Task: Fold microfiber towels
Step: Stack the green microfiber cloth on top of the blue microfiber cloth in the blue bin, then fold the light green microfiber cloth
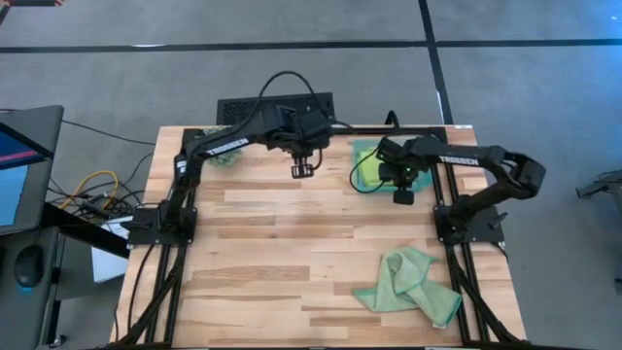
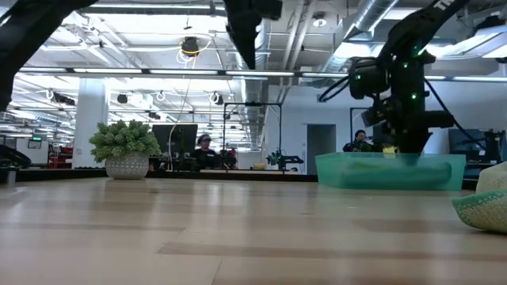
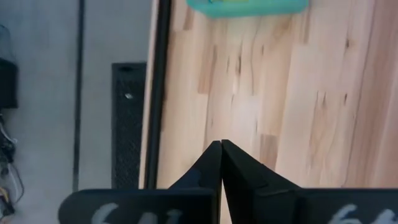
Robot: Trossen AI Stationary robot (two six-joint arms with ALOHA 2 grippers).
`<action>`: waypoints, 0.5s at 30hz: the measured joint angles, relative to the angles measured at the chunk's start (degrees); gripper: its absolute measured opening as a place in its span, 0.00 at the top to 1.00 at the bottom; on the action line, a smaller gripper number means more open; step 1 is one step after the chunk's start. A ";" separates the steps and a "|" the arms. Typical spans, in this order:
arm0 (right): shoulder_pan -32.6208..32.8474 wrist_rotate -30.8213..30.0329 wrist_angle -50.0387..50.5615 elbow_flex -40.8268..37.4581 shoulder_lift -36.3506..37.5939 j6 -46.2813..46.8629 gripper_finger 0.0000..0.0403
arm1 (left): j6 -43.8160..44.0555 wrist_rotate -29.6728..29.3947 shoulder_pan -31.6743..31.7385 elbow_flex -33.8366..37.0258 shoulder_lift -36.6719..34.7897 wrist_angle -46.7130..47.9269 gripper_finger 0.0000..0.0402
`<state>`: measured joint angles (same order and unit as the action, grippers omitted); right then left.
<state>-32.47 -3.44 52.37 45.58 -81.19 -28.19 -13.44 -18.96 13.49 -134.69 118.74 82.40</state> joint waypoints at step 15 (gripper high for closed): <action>13.98 -1.09 9.66 7.63 16.92 20.21 1.00 | 6.73 -5.09 -10.86 0.64 -6.15 4.20 1.00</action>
<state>-18.49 -4.53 62.03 53.21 -64.27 -7.98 -6.71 -24.04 2.63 -134.06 112.60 86.60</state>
